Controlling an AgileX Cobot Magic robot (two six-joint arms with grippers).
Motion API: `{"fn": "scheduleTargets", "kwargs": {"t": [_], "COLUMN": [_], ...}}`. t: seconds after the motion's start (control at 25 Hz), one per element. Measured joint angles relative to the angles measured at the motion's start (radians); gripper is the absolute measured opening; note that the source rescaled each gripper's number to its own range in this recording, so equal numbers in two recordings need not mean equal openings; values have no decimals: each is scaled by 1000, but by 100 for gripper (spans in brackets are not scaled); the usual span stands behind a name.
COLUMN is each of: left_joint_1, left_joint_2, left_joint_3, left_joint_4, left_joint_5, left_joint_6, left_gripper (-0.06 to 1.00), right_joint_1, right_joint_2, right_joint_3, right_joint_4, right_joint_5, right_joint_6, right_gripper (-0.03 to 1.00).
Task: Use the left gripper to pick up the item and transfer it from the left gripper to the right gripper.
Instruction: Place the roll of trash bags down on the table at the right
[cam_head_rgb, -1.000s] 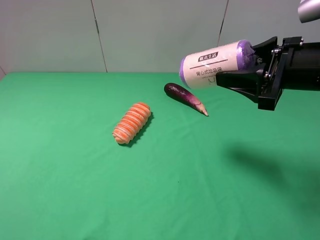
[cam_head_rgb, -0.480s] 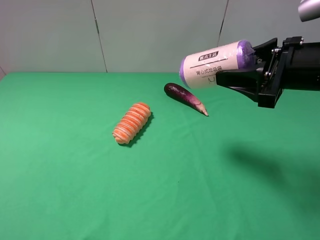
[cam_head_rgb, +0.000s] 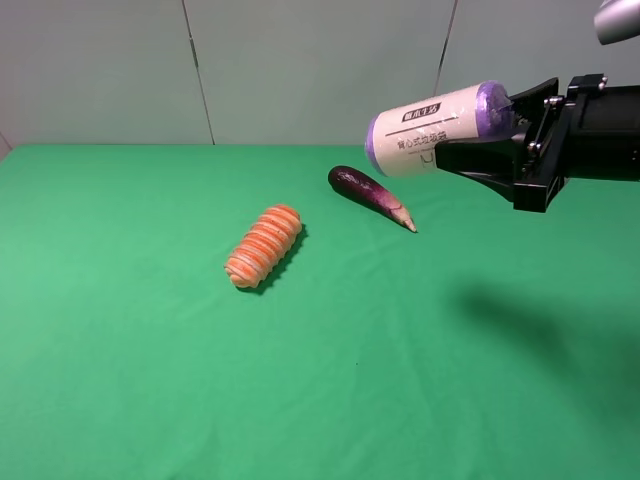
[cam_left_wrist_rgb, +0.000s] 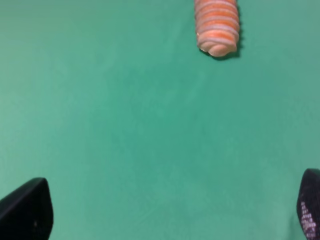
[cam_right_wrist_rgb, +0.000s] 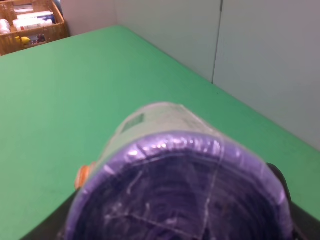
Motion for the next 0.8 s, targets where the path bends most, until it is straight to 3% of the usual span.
{"fn": "scheduleTargets", "kwargs": {"t": [0.56,0.8], "left_joint_1": [3,121], "left_joint_2": [0,0], "left_joint_3": [0,0], "left_joint_4": [3,4], "left_joint_5": [-1,-1], "left_joint_6": [-2,-2], "left_gripper": [95,95], "right_joint_1": [0,0], "right_joint_2": [0,0], "right_joint_3": [0,0], "right_joint_4": [-59,-138], "right_joint_5": [-2,-43], "right_joint_6": [122,212], "right_gripper": [0,0]}}
